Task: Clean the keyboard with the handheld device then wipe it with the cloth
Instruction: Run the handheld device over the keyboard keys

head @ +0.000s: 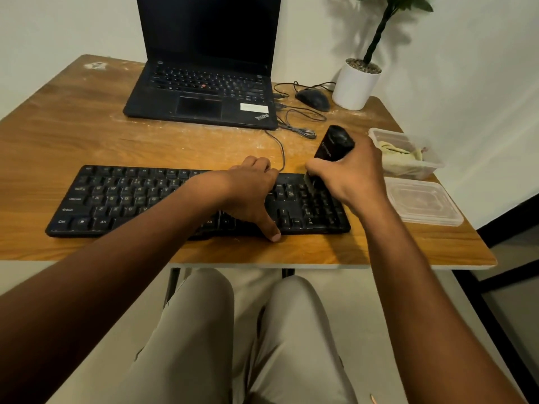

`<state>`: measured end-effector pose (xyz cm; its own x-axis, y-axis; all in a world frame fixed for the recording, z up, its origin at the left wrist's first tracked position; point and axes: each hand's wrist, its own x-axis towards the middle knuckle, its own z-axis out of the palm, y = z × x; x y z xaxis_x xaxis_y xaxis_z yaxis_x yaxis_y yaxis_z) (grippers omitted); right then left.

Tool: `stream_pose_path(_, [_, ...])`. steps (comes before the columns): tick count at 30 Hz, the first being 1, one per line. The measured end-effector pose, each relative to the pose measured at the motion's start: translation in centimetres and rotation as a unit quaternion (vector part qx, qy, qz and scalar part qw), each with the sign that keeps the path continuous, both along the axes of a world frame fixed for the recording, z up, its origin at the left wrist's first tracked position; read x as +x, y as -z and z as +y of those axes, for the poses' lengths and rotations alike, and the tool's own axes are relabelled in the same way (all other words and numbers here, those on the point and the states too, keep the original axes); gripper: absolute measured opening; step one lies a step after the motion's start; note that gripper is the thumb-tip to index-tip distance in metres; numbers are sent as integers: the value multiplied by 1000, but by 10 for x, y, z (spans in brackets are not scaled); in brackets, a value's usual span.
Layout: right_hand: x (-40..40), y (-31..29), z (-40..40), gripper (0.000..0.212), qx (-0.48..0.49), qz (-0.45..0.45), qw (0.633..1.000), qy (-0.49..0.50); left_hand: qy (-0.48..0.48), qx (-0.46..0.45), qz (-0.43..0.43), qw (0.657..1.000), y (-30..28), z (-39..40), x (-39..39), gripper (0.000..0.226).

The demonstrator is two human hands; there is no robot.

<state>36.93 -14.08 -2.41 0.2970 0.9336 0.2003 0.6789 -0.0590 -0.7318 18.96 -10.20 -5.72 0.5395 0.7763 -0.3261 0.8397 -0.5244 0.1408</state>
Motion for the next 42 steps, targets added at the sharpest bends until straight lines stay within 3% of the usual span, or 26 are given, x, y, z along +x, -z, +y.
stream_pose_path(9, [17, 11, -16, 25, -82, -8, 996, -32, 0, -6, -28, 1000, 1, -2, -4, 131])
stream_pose_path(14, [-3, 4, 3, 26, -8, 48, 999, 10, -21, 32, -24, 999, 5, -8, -18, 137])
stream_pose_path(19, [-47, 23, 36, 25, -2, 105, 994, -15, -52, 26, -10, 998, 7, -12, -36, 137])
stream_pose_path(25, [-21, 28, 39, 33, -32, 8, 999, 28, -44, 21, -19, 999, 8, -11, -35, 127])
stream_pose_path(29, [-7, 15, 33, 32, 3, -67, 995, 71, -39, 25, -15, 999, 7, -12, -35, 126])
stream_pose_path(36, [-54, 34, 44, 32, -19, 107, 994, 10, -48, 23, -9, 999, 5, -13, -34, 131])
stream_pose_path(39, [-26, 34, 43, 40, -55, 99, 993, 35, -45, 22, -8, 999, 5, -13, -34, 132])
stream_pose_path(42, [14, 25, 39, 34, -68, 76, 992, 74, -44, 17, -5, 999, 5, -13, -33, 132])
